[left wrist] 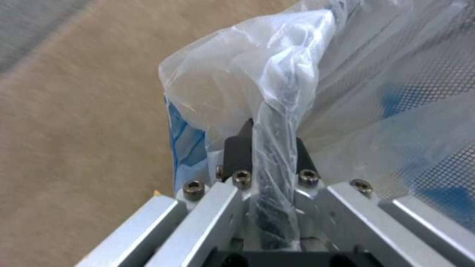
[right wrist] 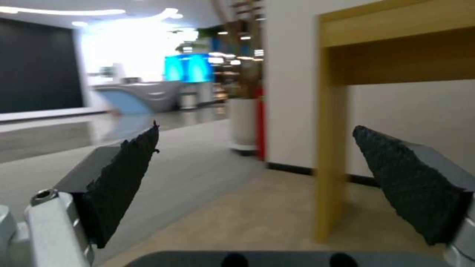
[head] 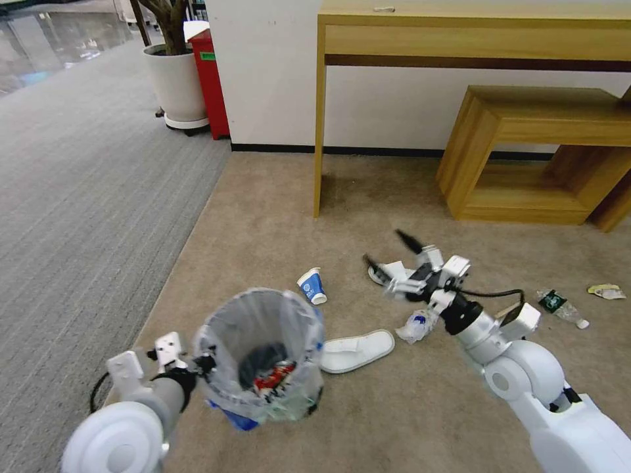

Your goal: Pick up the trash bin and place the garbage on the floor into it.

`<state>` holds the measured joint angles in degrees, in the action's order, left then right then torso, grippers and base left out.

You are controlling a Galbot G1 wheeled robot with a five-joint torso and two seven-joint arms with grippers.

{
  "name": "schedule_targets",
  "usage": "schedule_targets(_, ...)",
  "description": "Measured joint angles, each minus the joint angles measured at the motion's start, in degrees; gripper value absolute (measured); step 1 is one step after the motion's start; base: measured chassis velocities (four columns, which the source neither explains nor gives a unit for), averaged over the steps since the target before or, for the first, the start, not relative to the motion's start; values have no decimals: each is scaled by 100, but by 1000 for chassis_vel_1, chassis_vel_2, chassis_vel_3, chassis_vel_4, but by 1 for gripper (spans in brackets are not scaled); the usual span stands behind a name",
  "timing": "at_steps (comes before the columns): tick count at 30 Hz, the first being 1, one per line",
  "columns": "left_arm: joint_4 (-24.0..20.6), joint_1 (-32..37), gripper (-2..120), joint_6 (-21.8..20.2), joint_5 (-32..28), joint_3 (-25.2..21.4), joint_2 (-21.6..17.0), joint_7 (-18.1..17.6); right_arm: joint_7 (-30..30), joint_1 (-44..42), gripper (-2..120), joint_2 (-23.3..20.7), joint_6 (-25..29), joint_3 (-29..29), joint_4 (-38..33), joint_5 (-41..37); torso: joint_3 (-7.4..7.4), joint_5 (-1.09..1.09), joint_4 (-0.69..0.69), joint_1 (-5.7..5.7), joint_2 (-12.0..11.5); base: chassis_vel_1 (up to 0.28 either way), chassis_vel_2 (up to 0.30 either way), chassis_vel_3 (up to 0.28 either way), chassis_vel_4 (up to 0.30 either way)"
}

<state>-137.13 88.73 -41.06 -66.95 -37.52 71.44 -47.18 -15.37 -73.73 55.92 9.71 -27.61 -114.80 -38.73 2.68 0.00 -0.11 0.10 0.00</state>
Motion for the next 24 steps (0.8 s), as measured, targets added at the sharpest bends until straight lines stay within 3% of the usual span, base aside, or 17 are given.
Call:
schedule_targets(10, 37, -195, 1, 209, -564, -1096, 73, -190, 1024, -580, 100, 380, 282, -606, 34, 722, 0, 0, -1, 0, 0, 0, 0, 0, 0)
schedule_targets(24, 55, -154, 1, 233, -414, -1361, 112, -73, 1056, -602, 100, 751, 473, -496, 73, 851, 0, 0, 0, 0, 0, 0, 0, 0, 0)
